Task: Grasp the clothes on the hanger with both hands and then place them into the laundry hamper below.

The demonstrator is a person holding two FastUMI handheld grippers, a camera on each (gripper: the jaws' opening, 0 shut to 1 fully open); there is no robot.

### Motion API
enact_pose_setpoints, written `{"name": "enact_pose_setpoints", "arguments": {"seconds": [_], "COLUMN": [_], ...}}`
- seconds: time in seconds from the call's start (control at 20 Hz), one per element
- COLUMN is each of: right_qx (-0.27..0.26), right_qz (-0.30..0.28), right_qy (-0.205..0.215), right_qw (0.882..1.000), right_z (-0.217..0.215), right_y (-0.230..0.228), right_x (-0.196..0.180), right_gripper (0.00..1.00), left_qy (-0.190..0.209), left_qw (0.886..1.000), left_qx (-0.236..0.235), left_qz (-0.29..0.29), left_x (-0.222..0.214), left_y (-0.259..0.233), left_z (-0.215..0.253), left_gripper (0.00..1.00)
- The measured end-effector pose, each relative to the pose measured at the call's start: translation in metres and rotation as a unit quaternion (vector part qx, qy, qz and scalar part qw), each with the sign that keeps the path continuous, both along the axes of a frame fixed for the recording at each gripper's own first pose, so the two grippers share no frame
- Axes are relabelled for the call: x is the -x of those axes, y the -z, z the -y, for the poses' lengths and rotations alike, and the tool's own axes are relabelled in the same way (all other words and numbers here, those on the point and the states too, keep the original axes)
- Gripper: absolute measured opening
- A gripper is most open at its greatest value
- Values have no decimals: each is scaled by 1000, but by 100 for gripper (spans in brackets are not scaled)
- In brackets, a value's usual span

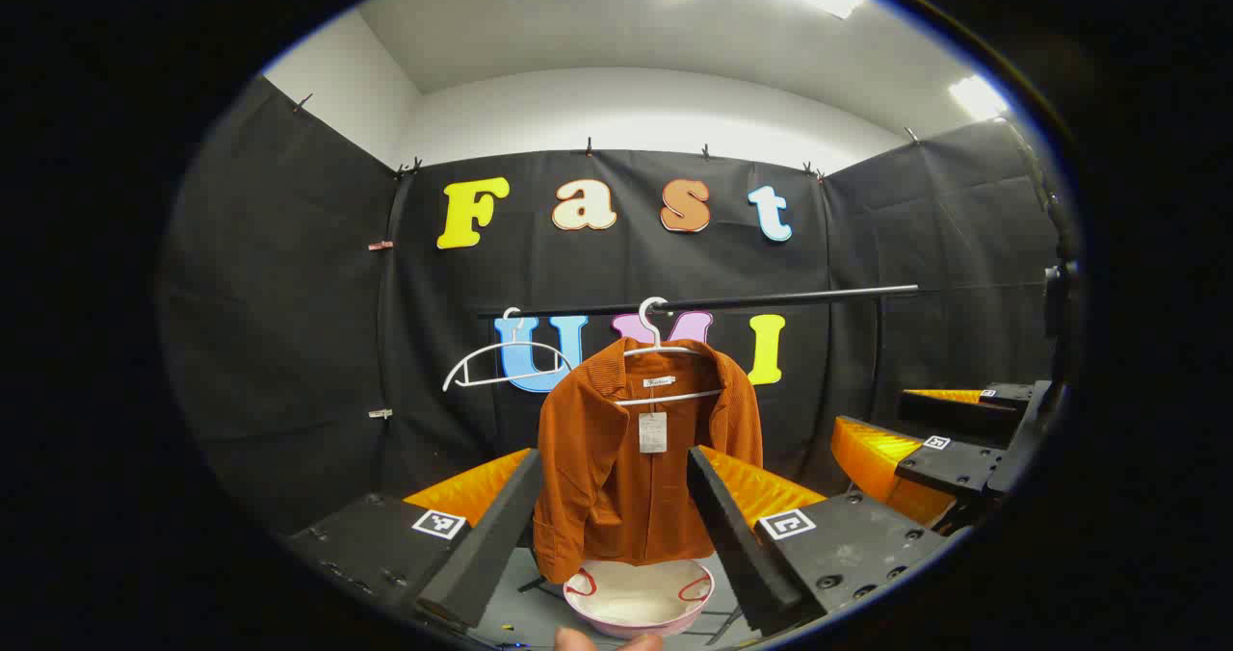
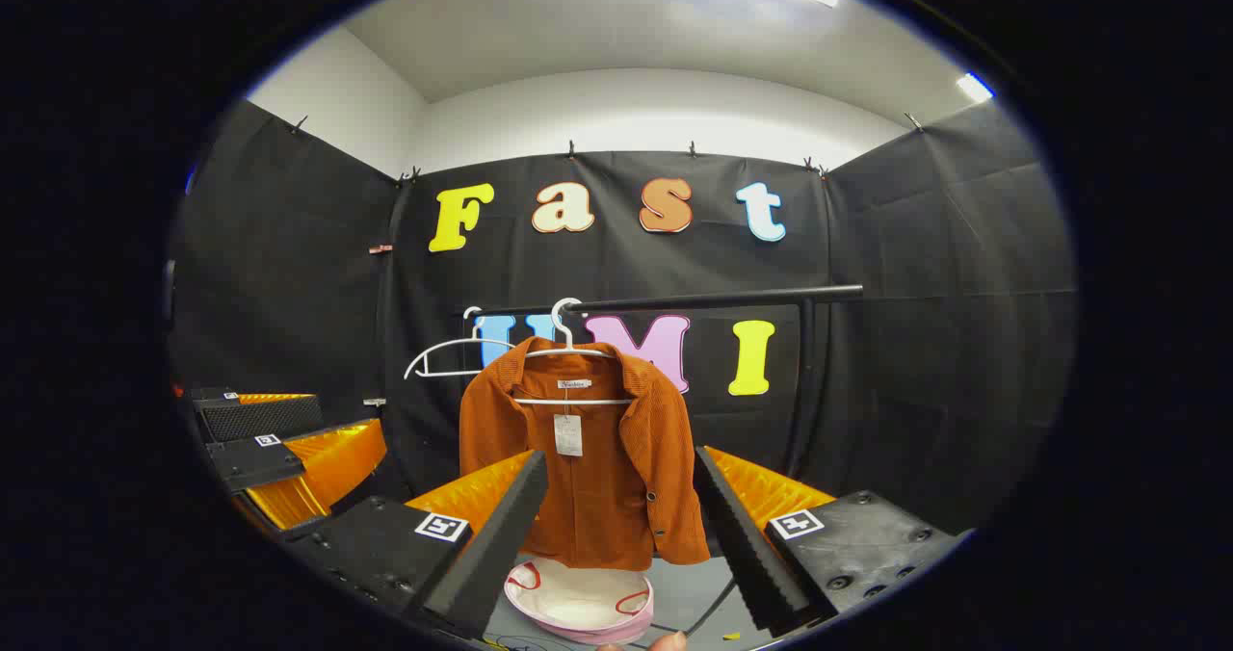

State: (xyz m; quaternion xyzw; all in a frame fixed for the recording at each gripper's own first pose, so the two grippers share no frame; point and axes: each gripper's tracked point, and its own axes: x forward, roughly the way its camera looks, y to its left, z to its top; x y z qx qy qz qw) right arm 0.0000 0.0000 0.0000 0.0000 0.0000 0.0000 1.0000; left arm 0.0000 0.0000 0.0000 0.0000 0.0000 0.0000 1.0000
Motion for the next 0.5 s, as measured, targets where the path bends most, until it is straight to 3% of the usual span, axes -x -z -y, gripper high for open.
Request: {"name": "enact_pose_setpoints", "arguments": {"seconds": [0.5], "right_qx": [-4], "right_qz": [-4], "right_qy": [-19], "right_qw": [1000], "right_z": [-3], "right_y": [-1], "right_x": [-2], "right_gripper": [98], "left_qy": [-24], "left_qw": [1000], "left_qx": [-1], "left_qz": [-9], "left_x": [-2], "left_y": [6], "left_z": [4], "left_gripper": [95]}}
